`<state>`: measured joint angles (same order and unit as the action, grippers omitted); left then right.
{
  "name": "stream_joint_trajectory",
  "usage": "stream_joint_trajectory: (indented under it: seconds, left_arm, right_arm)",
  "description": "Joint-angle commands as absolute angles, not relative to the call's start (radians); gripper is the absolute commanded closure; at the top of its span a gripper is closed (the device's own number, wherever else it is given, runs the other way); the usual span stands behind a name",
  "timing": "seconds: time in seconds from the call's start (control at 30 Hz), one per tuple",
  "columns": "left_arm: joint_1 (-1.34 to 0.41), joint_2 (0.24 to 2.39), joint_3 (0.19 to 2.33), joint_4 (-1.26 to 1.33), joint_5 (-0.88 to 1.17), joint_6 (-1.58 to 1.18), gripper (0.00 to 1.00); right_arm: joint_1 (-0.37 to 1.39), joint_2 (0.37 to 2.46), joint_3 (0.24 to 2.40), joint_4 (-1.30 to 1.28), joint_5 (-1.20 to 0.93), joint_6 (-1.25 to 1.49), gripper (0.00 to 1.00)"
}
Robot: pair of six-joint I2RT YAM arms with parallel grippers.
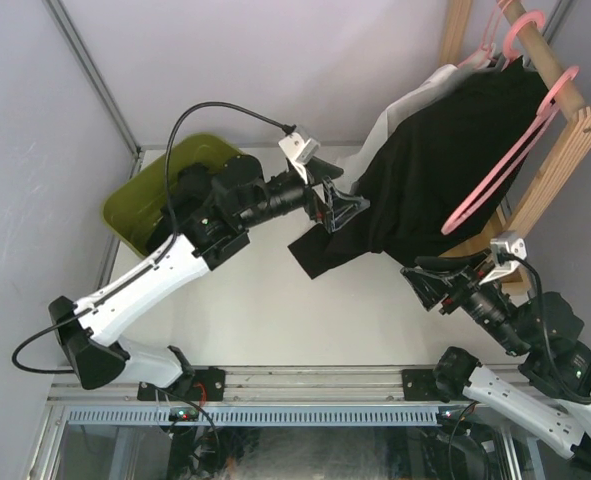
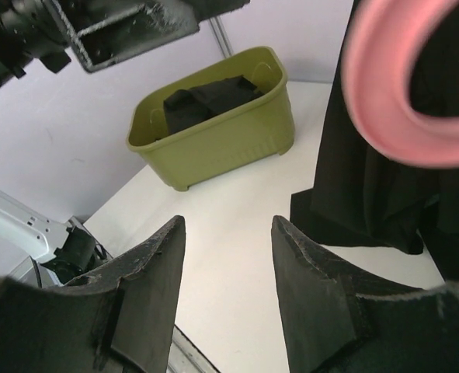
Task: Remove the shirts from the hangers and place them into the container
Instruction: Pick up the hanger from the clothesline.
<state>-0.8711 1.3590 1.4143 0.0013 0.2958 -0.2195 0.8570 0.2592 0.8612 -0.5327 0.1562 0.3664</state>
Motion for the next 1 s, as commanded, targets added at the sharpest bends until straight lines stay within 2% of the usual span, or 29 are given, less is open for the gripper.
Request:
stream_joint_trajectory:
  seconds: [0.0,0.17,0.37,0.47,0.57,0.73,0.87,0.97]
  left_arm:
    - [-0.83,1.432,1.538,-0.059,0.249,-0.193,0.03]
    - [-0.815,1.635,1.838,-0.139,0.313,-0.225,0.15]
    - [-0.81,1.796,2.013,-0.078,0.394,-0.311,0.27]
    - [-0.81,1.847,2.053,-0.032,0.399,-0.333,0.39]
    - [-0.81,1.904,2.087,0.02,0.388,-0.359,0.46]
    - [-0.812,1.998,2.203,0.008,0.418,-0.387,0.71]
    - [-0.826,2.005,2.21,0.007,0.4,-0.37,0.71]
    - [-0.834,2.012,2.221,0.014,0.379,-0.351,0.58]
  right_arm:
    - [0.853,0.302,0.891,-0.5,0.168,0.404,0.52]
    - [0.853,0.299,0.89,-0.523,0.171,0.433,0.53]
    - [0.853,0.276,0.888,-0.554,0.188,0.443,0.53]
    - [0.853,0.261,0.88,-0.555,0.192,0.442,0.53]
    - [0.853,0.252,0.877,-0.56,0.196,0.441,0.53]
    - [0.853,0.24,0.876,-0.577,0.203,0.438,0.53]
    - [0.853,0.222,0.877,-0.595,0.217,0.437,0.53]
    - [0.853,0.211,0.877,-0.603,0.227,0.431,0.53]
